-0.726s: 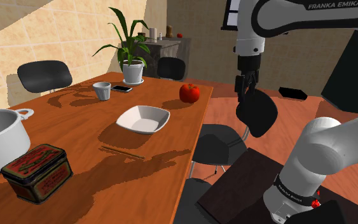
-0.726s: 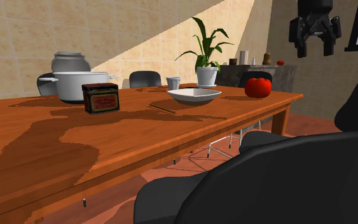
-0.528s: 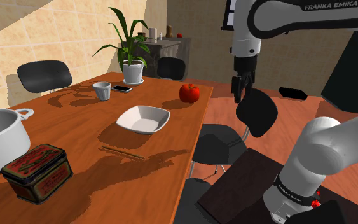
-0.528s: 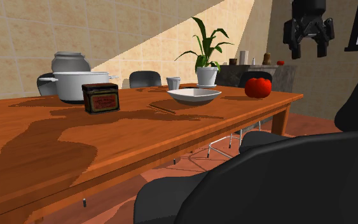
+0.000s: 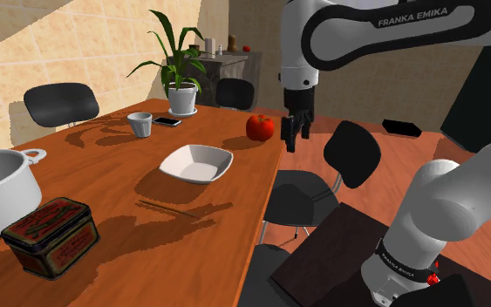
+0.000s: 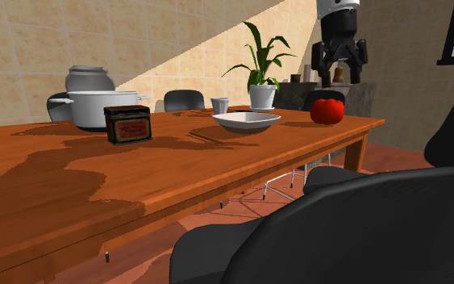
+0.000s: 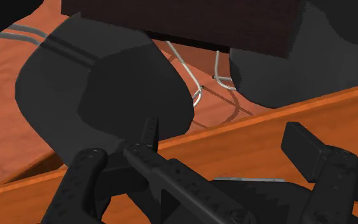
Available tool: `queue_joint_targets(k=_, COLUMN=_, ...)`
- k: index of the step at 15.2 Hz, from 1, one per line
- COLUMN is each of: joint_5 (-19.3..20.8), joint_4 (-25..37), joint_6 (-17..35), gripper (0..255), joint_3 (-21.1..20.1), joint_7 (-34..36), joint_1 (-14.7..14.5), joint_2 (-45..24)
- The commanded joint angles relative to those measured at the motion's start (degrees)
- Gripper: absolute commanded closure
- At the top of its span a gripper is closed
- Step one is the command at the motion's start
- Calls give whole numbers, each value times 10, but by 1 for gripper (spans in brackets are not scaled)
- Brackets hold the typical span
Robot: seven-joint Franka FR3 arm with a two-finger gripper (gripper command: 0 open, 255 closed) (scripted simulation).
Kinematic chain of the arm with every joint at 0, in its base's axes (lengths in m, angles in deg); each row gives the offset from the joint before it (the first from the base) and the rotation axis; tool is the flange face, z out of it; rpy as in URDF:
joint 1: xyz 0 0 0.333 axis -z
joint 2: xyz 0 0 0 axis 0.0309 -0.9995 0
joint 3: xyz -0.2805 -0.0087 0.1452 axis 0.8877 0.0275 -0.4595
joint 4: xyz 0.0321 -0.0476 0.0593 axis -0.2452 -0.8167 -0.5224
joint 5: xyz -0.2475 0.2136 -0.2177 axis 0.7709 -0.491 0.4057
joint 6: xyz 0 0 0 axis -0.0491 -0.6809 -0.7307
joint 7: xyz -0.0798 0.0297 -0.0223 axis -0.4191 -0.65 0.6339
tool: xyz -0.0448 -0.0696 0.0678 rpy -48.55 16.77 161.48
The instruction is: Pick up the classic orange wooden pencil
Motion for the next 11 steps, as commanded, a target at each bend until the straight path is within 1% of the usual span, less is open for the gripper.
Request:
queue_joint_targets(k=1, joint_5=-1, joint_4=12, joint_6=25, gripper=0, joint_3=-19, joint_7=11, joint_1=-7, joint_2=-32)
queue_joint_targets(k=6, joint_5=9, joint_4=59, joint_6=74, gripper=0, joint_3=-68, joint_7=45, joint_1=-22, joint_2=-116)
queue_joint_targets(k=11, joint_5=40, joint_4=118, joint_6=111, gripper=0, joint_3=-114, joint_7=86, joint_1=-35, joint_2=-207)
